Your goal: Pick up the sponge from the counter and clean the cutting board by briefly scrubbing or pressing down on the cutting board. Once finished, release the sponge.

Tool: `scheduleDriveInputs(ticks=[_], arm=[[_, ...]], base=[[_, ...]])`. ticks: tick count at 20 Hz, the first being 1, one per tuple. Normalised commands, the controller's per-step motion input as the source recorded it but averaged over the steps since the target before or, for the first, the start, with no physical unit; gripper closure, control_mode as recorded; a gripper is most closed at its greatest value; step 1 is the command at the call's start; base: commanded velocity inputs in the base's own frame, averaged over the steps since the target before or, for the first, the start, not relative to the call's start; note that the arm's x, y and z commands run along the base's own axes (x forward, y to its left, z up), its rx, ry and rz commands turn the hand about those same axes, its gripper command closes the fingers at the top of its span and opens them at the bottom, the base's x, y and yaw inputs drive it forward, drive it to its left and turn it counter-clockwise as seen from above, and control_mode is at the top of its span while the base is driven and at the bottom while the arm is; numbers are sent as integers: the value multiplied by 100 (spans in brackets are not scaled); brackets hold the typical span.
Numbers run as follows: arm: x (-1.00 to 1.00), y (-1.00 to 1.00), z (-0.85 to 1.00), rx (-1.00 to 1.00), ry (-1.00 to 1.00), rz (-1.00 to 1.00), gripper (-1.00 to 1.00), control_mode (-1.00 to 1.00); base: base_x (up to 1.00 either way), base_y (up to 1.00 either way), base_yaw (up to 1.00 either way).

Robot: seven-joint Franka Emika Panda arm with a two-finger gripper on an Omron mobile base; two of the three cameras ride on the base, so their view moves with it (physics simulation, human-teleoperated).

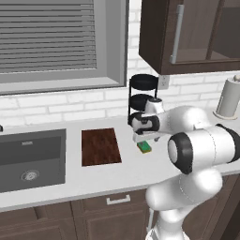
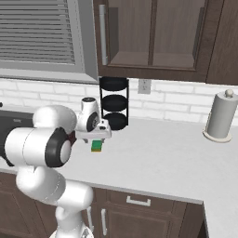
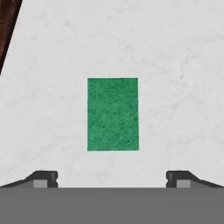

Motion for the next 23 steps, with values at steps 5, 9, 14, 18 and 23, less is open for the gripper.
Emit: scheduleDriveInputs(ticks=[5, 9, 14, 18, 23], arm=[[-41, 0, 52, 0, -5, 0, -100, -100], [-40, -1, 47, 0, -9, 0, -100, -100], [-34, -12, 3, 0, -2, 0, -100, -100], [-47, -21, 7, 0, -8, 0, -100, -100], [-42, -34, 36, 4, -10, 0, -100, -100]], base=[[0, 0, 0], [0, 0, 0], [0, 0, 0], [0, 0, 0], [0, 0, 0]])
